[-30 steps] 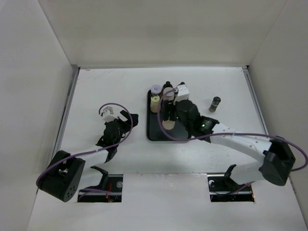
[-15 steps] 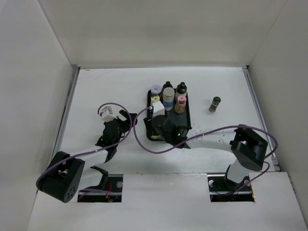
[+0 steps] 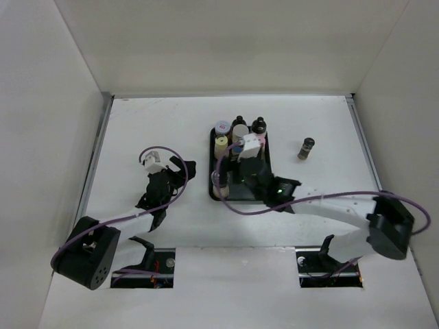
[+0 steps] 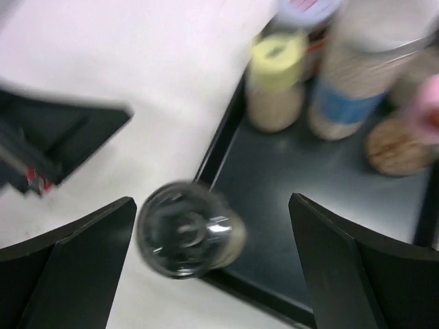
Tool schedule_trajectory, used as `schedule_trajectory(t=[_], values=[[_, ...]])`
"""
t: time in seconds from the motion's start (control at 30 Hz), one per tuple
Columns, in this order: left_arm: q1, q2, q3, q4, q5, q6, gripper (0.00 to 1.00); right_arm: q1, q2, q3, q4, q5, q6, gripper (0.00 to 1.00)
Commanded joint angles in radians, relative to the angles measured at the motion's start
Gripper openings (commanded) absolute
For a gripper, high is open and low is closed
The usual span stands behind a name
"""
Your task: Organize the condiment bottles
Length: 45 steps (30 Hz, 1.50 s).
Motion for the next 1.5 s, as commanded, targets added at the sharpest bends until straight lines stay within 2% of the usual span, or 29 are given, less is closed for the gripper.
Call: schedule_trajectory(t=[0.0,0.13,0.27,0.33,0.47,0.7,0.87,1.03,1.07,1.13,1.2,1.33,1.47], values=[[-0.006,-0.019,-0.002,0.04,-0.011,0.009,1.0,-0.135,-0.189,-0.063,0.044,0.049,0.025,1.0],[-0.01,-0.012,0.001,0.04,-0.004,0.006,1.0,-0.391,-0.295,-0.129,0.019,0.08,0.035,1.0],[-0.009,-0.012,0.001,0.04,-0.011,0.008,1.0,-0.642,-0.215,-0.124,-0.018,0.108,0.042,1.0],[-0.007,-0.01,0.001,0.04,-0.004,0.008,1.0,-0.712,-0.134,-0.096,-0.025,0.099,0.028,1.0],[-0.012,-0.015,0.001,0.04,-0.011,0.009,1.0,-0.777,0.01,-0.027,-0.014,0.062,-0.006,1.0],[-0.01,-0.01,0.002,0.04,-0.011,0.011,1.0,-0.828,0.148,0.056,-0.007,0.03,-0.003,0.94],[-0.01,-0.007,0.002,0.04,-0.008,0.009,1.0,-0.855,0.224,0.085,-0.005,-0.001,0.0,0.81],[-0.001,0.002,0.004,0.04,-0.002,0.009,1.0,-0.851,0.245,0.085,-0.031,-0.026,0.023,0.72],[-0.001,-0.002,0.004,0.04,-0.002,0.009,1.0,-0.851,0.244,0.081,-0.028,-0.021,0.025,0.65],[-0.007,-0.01,0.002,0.04,-0.011,0.011,1.0,-0.851,0.221,0.062,-0.019,-0.004,0.029,0.51],[-0.007,-0.001,0.004,0.04,-0.011,0.011,1.0,-0.846,0.178,0.051,-0.016,0.02,0.022,0.44],[-0.006,-0.008,0.004,0.04,-0.005,0.009,1.0,-0.779,0.037,0.001,-0.025,0.056,0.003,0.41],[0.0,-0.015,-0.001,0.035,-0.011,0.011,1.0,-0.638,-0.118,-0.088,-0.071,0.042,0.017,0.42]])
